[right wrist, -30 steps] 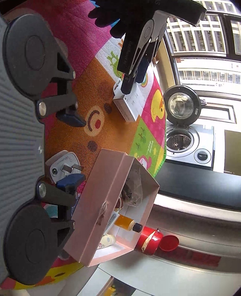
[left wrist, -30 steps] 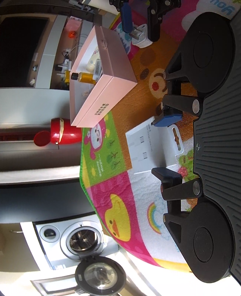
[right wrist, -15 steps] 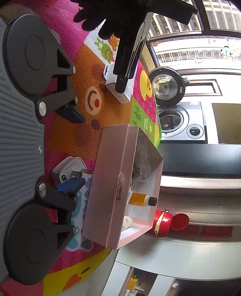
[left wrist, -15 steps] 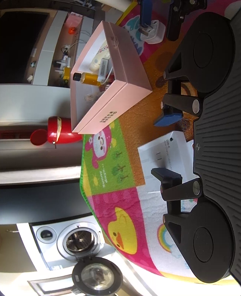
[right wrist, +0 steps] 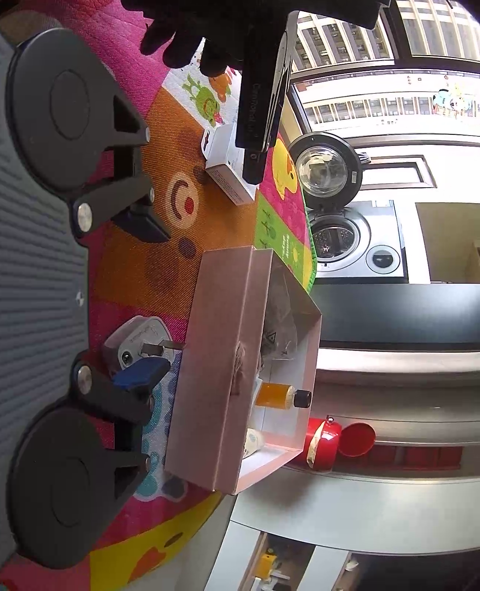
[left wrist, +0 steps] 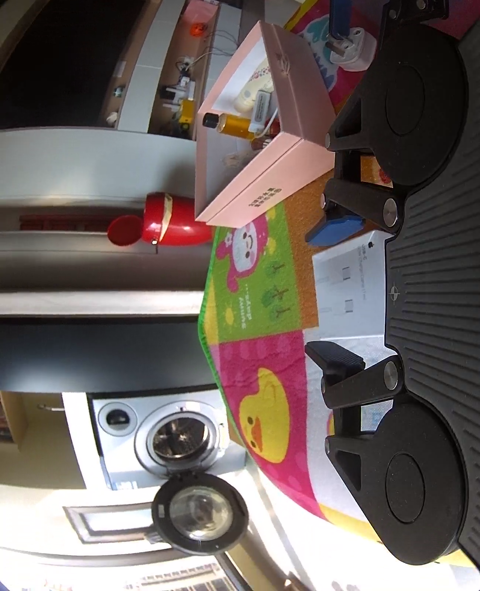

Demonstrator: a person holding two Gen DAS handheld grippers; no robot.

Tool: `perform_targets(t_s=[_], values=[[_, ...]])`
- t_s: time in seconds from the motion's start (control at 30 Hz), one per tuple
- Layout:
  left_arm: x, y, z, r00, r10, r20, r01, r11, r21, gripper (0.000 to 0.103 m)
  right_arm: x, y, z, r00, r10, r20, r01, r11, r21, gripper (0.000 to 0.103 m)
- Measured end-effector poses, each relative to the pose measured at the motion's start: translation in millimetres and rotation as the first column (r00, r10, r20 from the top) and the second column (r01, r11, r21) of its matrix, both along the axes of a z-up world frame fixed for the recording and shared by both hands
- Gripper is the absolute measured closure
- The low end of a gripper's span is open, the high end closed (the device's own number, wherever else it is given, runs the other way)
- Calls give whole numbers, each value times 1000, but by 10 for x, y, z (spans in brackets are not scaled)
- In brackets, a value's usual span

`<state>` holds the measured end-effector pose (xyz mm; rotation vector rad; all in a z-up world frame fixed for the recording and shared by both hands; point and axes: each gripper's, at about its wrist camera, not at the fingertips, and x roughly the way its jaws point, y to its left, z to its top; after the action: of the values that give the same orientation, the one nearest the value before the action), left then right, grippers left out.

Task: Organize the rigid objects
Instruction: 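Lift the charger box and plug adapter toward the pink box with both tools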

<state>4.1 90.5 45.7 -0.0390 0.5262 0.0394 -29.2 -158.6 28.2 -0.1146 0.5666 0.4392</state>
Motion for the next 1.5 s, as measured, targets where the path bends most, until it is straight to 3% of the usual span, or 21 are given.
perform_targets(t_s=[0.07, 0.13, 0.2, 0.33, 0.43, 0.6, 0.83, 0.97, 1.03, 1.13, 1.2, 1.3, 1.37, 1.5], values=[[72, 278, -10, 995, 79, -58, -86, 988, -128, 41, 6, 2, -3, 1000, 1, -2, -1, 1000, 1, 33], [124, 415, -60, 990, 88, -109, -110, 970, -218, 41, 1, 3, 0, 1000, 0, -2, 0, 1000, 1, 33], [172, 393, -107, 989, 54, -135, -85, 968, -235, 41, 5, 4, 3, 1000, -2, -1, 2, 1000, 2, 33], [255, 124, -187, 988, -8, -152, -17, 986, -166, 39, 6, 14, -3, 1000, -8, -3, 8, 1000, -1, 32], [267, -127, -187, 991, -58, -123, 51, 997, -59, 39, 12, 9, -10, 1000, -12, -4, 12, 1000, -2, 31], [229, -394, -186, 986, -142, -89, 151, 984, 99, 38, 21, 14, -24, 1000, -13, -12, 13, 1000, -5, 28], [151, -410, -183, 976, -193, -96, 200, 977, 68, 38, 12, 14, -22, 1000, -16, -12, 16, 1000, -3, 28], [149, -377, -165, 990, -113, -83, 122, 986, 115, 39, 12, 5, -21, 1000, -19, -11, 19, 1000, 0, 28], [128, -313, -143, 994, -88, -64, 94, 991, 94, 41, 14, 0, -20, 1000, -22, -10, 22, 1000, 3, 28], [80, -302, -114, 984, -155, -83, 159, 987, 33, 41, 19, -3, -21, 1000, -23, -9, 23, 1000, 3, 28], [72, -368, -133, 977, -190, -100, 195, 980, 42, 41, 13, -1, -22, 1000, -23, -10, 23, 1000, 2, 28], [87, -495, -185, 970, -216, -111, 227, 969, 96, 38, -3, -3, -20, 1000, -24, -8, 24, 1000, 3, 28], [99, -570, -212, 964, -237, -120, 252, 960, 125, 29, 0, -4, -19, 1000, -24, -9, 24, 1000, 3, 28], [109, -586, -234, 959, -260, -111, 272, 956, 107, 20, 4, 1, -17, 1000, -23, -10, 23, 1000, 4, 28]])
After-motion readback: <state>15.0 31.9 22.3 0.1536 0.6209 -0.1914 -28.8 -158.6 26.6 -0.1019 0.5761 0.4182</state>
